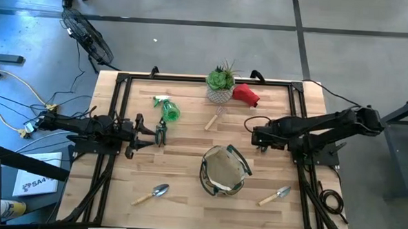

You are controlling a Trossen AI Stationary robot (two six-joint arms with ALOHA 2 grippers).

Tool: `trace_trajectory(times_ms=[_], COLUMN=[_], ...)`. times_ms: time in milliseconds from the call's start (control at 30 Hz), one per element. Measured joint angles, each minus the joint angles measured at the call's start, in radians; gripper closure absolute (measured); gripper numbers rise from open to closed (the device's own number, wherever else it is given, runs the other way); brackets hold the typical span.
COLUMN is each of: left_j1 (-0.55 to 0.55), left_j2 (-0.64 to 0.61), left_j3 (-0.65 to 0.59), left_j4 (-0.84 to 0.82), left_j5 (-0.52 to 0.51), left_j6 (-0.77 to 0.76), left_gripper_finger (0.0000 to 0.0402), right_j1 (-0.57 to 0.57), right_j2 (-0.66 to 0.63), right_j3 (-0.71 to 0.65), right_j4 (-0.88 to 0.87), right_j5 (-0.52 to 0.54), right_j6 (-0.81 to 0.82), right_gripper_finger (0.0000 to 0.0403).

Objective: Pick & Place Garden tools in Gardening bag
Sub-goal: Put the right green shear scissors into the gardening bag

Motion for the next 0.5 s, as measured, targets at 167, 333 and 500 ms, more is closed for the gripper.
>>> trace_trajectory(times_ms=[167,333,500], left_j1=[0.000,0.000,0.000], left_j2=[0.000,0.000,0.000], left_j3=[0.001,0.001,0.001], left_j4=[-0.011,-0.002,0.004], left_j5=[0.002,0.003,0.003], left_j6=[-0.033,-0.083,-0.091], left_gripper_finger=[0.0222,0.0222,0.0222], right_j1=[-0.034,-0.072,-0.101], right_j2=[0.000,0.000,0.000], right_j3=[-0.029,-0.059,-0.061], right_j4=[0.019,0.065,0.095], right_j5=[-0.003,-0.008,-0.041], right_j6=[0.000,0.000,-0.017], right_gripper_finger=[0.0250,0.0250,0.0250])
